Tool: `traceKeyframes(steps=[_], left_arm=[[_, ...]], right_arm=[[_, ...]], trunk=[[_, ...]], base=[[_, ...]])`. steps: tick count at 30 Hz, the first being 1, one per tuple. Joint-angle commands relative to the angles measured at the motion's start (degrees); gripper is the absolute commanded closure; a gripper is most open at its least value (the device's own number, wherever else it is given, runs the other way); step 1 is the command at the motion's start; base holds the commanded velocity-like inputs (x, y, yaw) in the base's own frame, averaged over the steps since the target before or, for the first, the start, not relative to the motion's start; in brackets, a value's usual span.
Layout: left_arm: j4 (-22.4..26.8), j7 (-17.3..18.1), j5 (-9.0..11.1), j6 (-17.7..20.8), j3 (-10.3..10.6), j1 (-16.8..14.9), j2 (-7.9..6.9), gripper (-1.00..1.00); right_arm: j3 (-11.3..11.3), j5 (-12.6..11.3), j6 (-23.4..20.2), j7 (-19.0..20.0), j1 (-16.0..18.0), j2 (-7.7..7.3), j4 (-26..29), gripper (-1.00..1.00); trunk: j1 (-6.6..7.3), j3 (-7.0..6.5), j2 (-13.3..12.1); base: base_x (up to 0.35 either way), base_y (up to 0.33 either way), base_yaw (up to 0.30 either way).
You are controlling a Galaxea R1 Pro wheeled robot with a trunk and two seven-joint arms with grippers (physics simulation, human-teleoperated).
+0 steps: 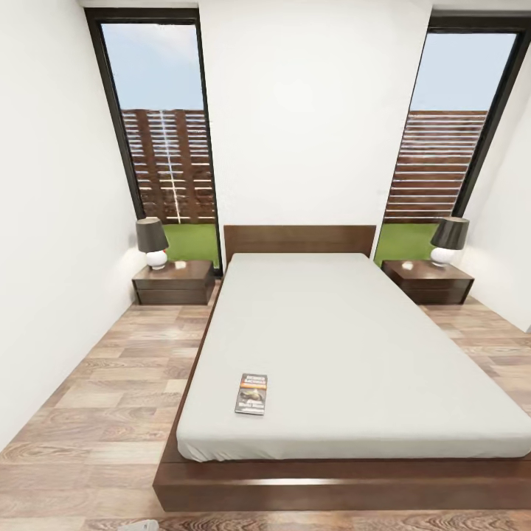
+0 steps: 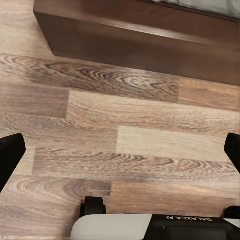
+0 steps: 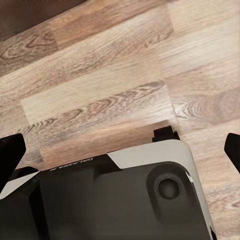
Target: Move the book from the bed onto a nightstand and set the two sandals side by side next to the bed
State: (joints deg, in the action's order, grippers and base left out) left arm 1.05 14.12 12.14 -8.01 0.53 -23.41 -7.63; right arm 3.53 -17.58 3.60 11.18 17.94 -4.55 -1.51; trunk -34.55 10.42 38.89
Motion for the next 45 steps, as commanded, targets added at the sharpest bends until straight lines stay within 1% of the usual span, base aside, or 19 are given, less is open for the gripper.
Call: traceKeyframes(steps=[1, 10, 17, 28, 30, 31, 32, 34, 35, 38, 39, 42, 44, 45], left_arm=[[-0.09, 0.26, 0.43, -0.14, 0.08, -0.05, -0.01, -1.0], [-0.08, 0.29, 0.43, -0.1, 0.08, -0.05, -0.01, -1.0], [-0.09, 0.27, 0.43, -0.09, 0.08, -0.05, -0.01, -1.0], [0.15, 0.27, 0.28, -0.1, 0.15, -0.05, -0.03, -1.0], [1.15, 0.23, 0.24, 0.05, 0.15, -0.1, 0.0, -1.0], [7.42, 0.21, 0.18, 1.18, 0.17, -0.13, 0.06, -1.0], [9.61, 0.21, 0.17, 2.38, 0.17, -0.15, 0.07, -1.0], [13.79, 0.17, 0.17, 6.28, 0.17, -0.15, 0.03, -1.0], [16.64, 0.13, 0.09, 11.43, 0.2, -0.1, -0.1, -1.0], [15.01, 0.18, 0.08, 11.34, 0.2, -0.07, -0.13, -1.0], [14.46, 0.21, 0.08, 10.76, 0.21, -0.06, -0.12, -1.0], [14.12, 0.31, 0.09, 10.21, 0.07, -0.06, -0.22, -1.0], [14.09, 0.65, 0.19, 10.08, -0.04, -0.07, -0.73, -1.0], [14.12, 1.07, 0.29, 10.05, -0.09, -0.08, -1.42, -1.0]], right_arm=[[0.34, -0.24, 0.26, 0.33, 0.07, -0.02, -0.16, -1.0], [0.34, -0.43, 0.25, 0.33, 0.07, -0.08, -0.14, -1.0], [0.61, -0.51, 0.19, 0.33, 0.07, -0.66, -0.1, -1.0], [0.6, -0.53, 0.25, 0.54, 0.07, -0.72, 0.01, -1.0], [0.62, -0.53, 0.26, 0.57, 0.07, -0.72, 0.01, -1.0], [0.63, -0.53, 0.23, 0.68, 0.07, -0.72, 0.01, -1.0], [0.62, -0.53, 0.21, 0.71, 0.07, -0.72, 0.01, -1.0], [0.61, -0.53, 0.22, 0.75, 0.07, -0.72, 0.01, -1.0], [0.73, -0.53, 0.18, 0.88, 0.07, -0.72, 0.01, -1.0], [0.75, -0.53, 0.18, 0.84, 0.07, -0.72, 0.01, -1.0], [0.72, -0.53, 0.18, 0.81, 0.07, -0.72, 0.01, -1.0], [0.7, -0.53, 0.18, 0.77, 0.07, -0.72, 0.12, -1.0], [0.69, -0.5, 0.18, 0.7, 0.07, -0.72, 0.15, -1.0], [0.69, -0.41, 0.18, 0.61, 0.07, -0.72, 0.17, -1.0]], trunk=[[-0.01, 0.09, 0.07], [-0.01, 0.09, 0.07], [-0.01, 0.09, 0.07], [-0.01, 0.09, 0.07], [-0.01, 0.09, 0.07], [-0.01, 0.09, 0.07], [-0.01, 0.09, 0.07], [-0.01, 0.09, 0.07], [-0.01, 0.09, 0.07], [-0.01, 0.09, 0.07], [-0.01, 0.09, 0.07], [-0.01, 0.09, 0.07], [-0.01, 0.09, 0.07], [-0.01, 0.09, 0.07]], base=[[0.001, 0.0, 0.0], [0.0, 0.0, 0.0], [0.0, 0.0, 0.0], [0.0, 0.0, 0.0], [0.0, 0.0, 0.0], [0.0, 0.0, 0.0], [0.0, 0.0, 0.0], [0.0, 0.0, 0.0], [0.0, 0.0, 0.0], [0.0, 0.0, 0.0], [0.0, 0.0, 0.0], [0.0, 0.0, 0.0], [0.0, 0.0, 0.0], [0.0, 0.0, 0.0]])
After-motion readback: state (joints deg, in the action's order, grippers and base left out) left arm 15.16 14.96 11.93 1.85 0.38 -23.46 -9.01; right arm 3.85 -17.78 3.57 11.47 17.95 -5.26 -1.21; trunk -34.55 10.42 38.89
